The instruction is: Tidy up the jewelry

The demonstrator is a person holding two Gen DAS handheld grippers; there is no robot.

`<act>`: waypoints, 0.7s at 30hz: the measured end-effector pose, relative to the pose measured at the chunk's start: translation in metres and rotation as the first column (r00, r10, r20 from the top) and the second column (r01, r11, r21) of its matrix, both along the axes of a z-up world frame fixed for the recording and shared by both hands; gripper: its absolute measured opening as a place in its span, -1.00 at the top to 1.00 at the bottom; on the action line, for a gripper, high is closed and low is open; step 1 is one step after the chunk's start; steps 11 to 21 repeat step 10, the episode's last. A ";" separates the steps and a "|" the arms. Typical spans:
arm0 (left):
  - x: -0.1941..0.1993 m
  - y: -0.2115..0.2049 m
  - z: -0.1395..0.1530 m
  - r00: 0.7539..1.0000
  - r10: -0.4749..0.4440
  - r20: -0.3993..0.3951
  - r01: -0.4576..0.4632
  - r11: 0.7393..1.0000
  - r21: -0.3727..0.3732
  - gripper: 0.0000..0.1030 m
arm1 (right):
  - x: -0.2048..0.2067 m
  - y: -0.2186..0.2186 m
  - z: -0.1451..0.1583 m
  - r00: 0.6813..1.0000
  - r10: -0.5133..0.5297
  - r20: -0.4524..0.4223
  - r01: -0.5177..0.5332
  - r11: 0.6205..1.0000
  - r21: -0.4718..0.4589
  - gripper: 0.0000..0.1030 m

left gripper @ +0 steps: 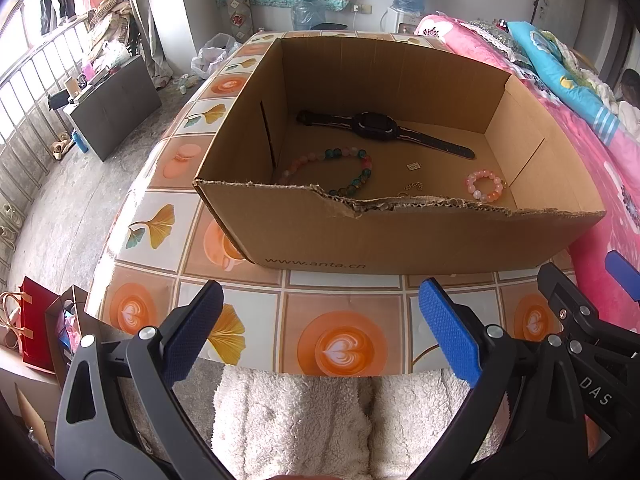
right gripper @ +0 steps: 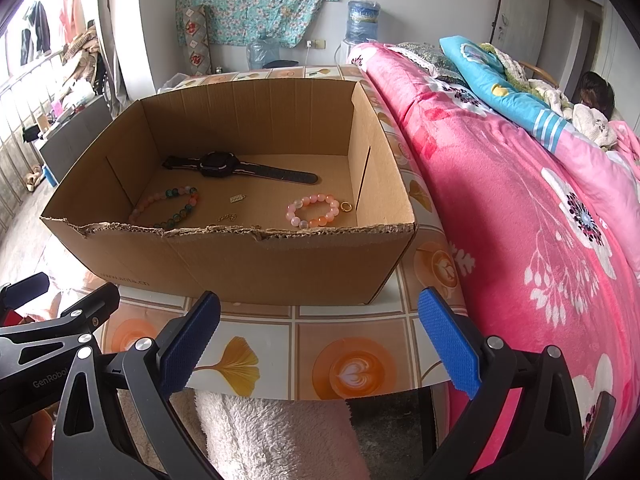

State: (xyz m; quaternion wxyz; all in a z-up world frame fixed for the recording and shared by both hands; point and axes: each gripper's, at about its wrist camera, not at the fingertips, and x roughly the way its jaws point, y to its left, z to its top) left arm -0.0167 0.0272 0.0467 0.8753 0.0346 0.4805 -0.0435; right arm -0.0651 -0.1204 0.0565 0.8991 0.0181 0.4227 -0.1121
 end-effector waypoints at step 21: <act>0.000 -0.001 -0.002 1.000 0.006 -0.008 -0.006 1.000 -0.004 -0.84 | -0.001 0.000 0.000 1.000 -0.001 -0.002 0.001 1.000 0.000 -0.87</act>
